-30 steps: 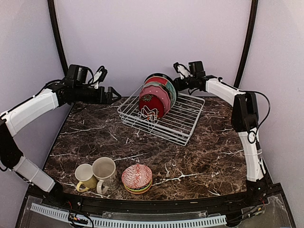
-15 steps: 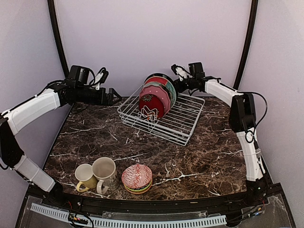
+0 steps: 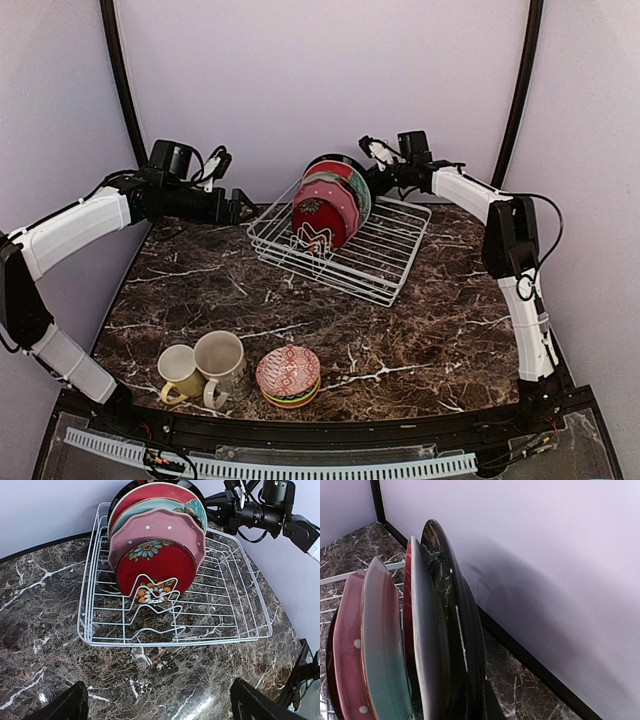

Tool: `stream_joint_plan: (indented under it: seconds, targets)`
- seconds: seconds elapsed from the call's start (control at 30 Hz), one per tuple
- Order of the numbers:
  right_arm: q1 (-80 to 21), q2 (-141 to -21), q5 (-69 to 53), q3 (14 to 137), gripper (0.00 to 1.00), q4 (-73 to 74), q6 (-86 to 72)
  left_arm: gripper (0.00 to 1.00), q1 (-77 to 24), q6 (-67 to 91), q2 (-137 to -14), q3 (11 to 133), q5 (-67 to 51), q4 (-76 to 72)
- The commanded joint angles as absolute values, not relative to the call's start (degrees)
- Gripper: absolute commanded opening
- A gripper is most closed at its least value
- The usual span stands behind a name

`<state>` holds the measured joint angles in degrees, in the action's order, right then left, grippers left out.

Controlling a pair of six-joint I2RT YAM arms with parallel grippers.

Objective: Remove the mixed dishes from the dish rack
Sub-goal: Grab the plate from the dish rack.

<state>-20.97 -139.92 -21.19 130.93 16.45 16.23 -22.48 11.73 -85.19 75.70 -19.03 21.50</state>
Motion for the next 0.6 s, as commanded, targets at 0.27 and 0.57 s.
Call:
stream_joint_plan:
  seconds: [0.27,0.57]
  targets:
    - [-20.82,-127.24,-20.66,130.25,0.0,12.55,13.79,0.98,-22.3,11.44,-84.9,75.87,-19.92,22.67]
    - [-21.09,-119.01,-12.99,123.43,0.0,6.39,9.63,0.98,-22.28,11.58,-84.67,75.68,-19.71,22.48]
